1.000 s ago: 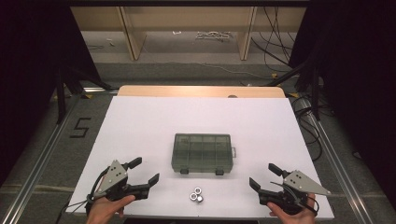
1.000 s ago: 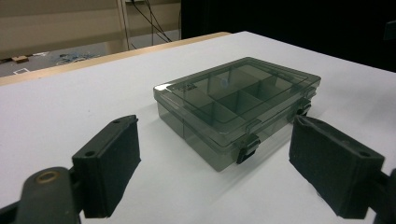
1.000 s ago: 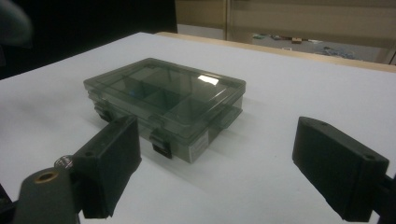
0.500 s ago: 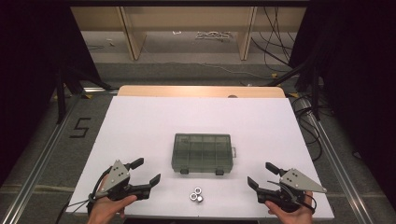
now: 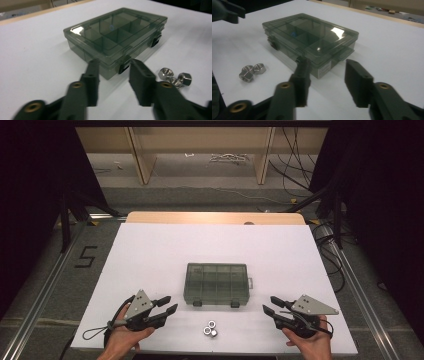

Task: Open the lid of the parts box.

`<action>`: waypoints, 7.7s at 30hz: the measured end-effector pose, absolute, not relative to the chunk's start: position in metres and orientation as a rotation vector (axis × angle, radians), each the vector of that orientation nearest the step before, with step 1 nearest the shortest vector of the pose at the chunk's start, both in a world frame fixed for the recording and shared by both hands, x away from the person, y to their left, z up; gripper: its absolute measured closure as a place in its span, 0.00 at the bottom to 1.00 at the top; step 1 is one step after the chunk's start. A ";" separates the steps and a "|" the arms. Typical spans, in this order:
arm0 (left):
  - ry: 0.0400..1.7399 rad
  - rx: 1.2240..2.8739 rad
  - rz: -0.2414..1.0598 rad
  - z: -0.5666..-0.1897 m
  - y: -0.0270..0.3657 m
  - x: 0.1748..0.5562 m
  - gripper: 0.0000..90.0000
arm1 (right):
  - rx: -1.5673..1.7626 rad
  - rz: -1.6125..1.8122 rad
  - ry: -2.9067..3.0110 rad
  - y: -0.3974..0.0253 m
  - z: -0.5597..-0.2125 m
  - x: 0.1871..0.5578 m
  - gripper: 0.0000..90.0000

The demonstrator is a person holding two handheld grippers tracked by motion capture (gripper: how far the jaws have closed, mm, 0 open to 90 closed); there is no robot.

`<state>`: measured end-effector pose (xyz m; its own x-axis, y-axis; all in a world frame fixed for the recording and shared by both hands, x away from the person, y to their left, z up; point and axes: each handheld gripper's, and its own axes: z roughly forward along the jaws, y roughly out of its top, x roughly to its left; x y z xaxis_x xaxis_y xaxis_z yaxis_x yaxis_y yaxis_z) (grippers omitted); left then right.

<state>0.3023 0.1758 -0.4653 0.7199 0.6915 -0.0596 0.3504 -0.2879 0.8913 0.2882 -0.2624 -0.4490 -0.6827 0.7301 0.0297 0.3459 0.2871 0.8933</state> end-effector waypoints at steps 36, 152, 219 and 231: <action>0.782 2.025 0.344 -0.486 0.152 0.333 1.00 | 0.820 1.151 2.429 -0.227 -0.477 0.339 1.00; 0.690 2.015 0.531 -0.461 0.140 0.451 0.78 | 0.944 1.327 2.164 -0.220 -0.435 0.397 0.61; 0.904 1.911 0.452 -0.464 0.137 0.474 0.76 | 1.117 1.309 2.072 -0.207 -0.458 0.472 0.83; 0.955 1.935 0.448 -0.468 0.137 0.480 0.67 | 1.146 1.289 2.073 -0.203 -0.463 0.477 0.77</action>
